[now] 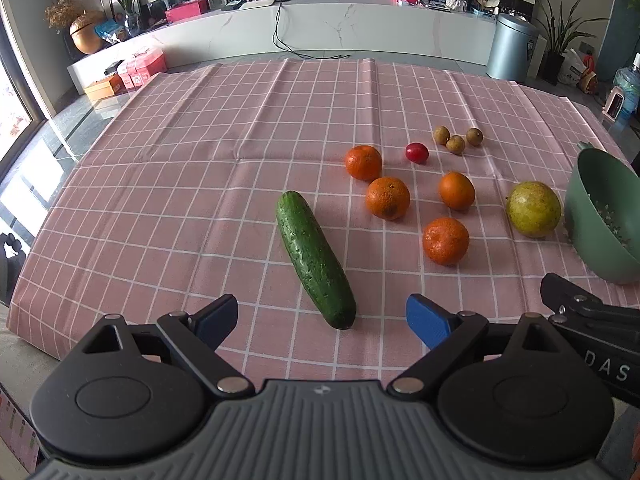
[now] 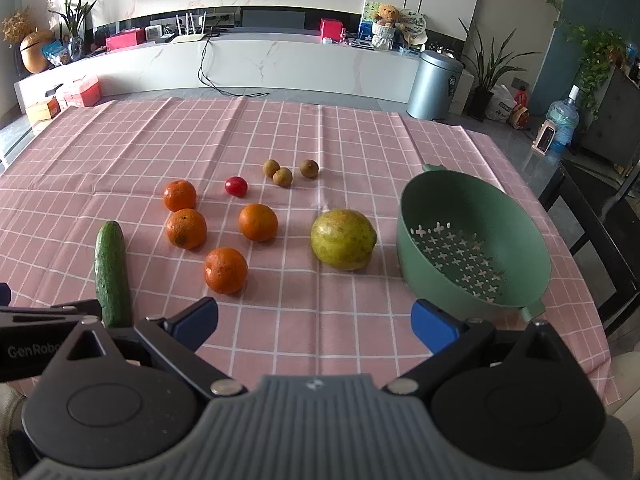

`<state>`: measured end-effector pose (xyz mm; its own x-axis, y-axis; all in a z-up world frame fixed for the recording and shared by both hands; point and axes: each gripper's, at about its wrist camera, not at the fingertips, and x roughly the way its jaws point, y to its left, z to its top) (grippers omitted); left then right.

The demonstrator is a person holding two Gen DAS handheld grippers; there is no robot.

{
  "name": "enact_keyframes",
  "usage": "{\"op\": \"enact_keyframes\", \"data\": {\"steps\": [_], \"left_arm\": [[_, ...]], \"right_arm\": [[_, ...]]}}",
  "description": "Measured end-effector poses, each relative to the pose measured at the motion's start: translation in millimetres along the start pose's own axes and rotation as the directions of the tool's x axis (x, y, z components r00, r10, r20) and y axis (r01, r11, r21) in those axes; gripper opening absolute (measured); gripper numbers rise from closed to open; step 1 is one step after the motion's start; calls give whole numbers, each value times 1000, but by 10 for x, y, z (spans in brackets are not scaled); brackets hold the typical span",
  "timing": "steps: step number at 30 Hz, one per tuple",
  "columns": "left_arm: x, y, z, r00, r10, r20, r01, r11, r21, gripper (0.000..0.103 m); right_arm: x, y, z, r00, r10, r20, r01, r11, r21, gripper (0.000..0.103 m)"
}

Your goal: Organize fruits

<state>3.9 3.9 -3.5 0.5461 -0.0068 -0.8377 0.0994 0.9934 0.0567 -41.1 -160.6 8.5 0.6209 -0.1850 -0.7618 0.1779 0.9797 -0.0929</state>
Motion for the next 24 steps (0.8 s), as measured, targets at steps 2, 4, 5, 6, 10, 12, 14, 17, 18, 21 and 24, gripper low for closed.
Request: {"op": "enact_keyframes", "data": {"steps": [2, 4, 5, 6, 10, 12, 14, 17, 18, 21, 24], "left_arm": [[52, 29, 4, 1000, -7, -8, 7, 1000, -15, 103], [141, 106, 7, 999, -26, -25, 24, 998, -53, 103], [185, 142, 10, 999, -36, -34, 34, 997, -70, 103], [245, 183, 14, 998, -43, -53, 38, 995, -89, 103], [466, 315, -13, 993, -28, -116, 13, 992, -126, 91], [568, 372, -22, 989, -28, -144, 6, 989, -150, 83], [615, 401, -34, 989, -50, -138, 28, 988, -154, 82], [582, 448, -34, 993, -33, -118, 17, 991, -131, 82], [567, 486, -21, 994, -21, -111, 5, 990, -138, 83], [562, 632, 17, 994, 13, -105, -31, 986, -163, 85], [595, 765, 41, 995, 13, -101, -32, 982, -187, 85]], "right_arm": [[61, 16, -4, 1000, 4, -10, -4, 1000, -8, 99], [140, 40, -11, 1000, 13, -22, -14, 1000, -13, 99], [177, 58, -16, 999, 22, -24, -23, 1000, -17, 99], [209, 70, -23, 999, 37, -21, -38, 999, -18, 99], [393, 113, -48, 994, 106, -25, -106, 994, -6, 97], [524, 152, -62, 990, 125, -59, -126, 992, -10, 87], [633, 197, -76, 985, 151, -82, -153, 988, -23, 84], [680, 244, -69, 976, 207, -72, -209, 978, -26, 84], [687, 270, -59, 972, 225, -69, -227, 974, -23, 84], [722, 422, -24, 961, 265, -73, -268, 963, -36, 84], [760, 583, 15, 956, 285, -74, -289, 956, -48, 84]]}}
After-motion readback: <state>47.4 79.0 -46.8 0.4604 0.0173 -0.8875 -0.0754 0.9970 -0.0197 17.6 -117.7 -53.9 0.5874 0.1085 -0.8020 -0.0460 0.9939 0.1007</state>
